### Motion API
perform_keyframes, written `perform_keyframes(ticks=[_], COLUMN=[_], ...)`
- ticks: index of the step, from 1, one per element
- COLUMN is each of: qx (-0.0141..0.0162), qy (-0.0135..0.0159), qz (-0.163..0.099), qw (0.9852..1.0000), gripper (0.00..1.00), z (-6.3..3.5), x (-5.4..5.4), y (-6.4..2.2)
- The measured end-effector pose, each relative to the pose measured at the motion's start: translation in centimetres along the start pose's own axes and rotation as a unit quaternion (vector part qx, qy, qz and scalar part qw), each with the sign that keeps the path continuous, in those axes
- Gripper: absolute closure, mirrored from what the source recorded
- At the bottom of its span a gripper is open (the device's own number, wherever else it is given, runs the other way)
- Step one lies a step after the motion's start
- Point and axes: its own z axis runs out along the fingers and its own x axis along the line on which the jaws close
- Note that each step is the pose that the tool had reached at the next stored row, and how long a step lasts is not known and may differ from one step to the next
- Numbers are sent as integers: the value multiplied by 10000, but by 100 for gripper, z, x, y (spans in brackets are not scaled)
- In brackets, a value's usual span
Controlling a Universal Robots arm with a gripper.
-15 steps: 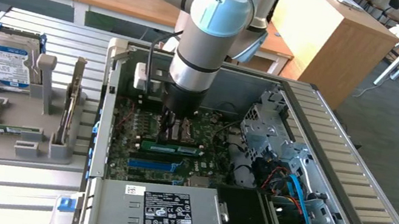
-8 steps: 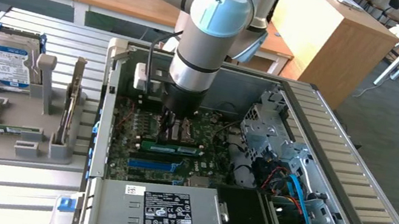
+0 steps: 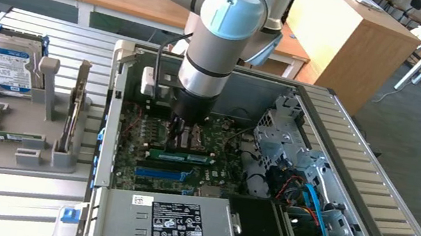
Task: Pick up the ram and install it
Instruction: 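Press down the ram until it locks into place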
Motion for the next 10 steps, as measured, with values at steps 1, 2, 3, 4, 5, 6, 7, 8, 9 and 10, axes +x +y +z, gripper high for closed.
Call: perform_keyframes(ticks=[1,2,3,4,5,6,7,8,9,10], qx=[0,0,0,0,0,0,0,0,0,0], qy=[0,0,0,0,0,0,0,0,0,-1], qz=[0,0,0,0,0,0,0,0,0,0], qw=[10000,10000,10000,10000,10000,10000,10000,10000,10000,10000], gripper=[90,90,90,90,90,90,90,90,90,90], z=[0,0,0,0,0,0,0,0,0,0], x=[0,0,0,0,0,0,0,0,0,0], y=[0,0,0,0,0,0,0,0,0,0])
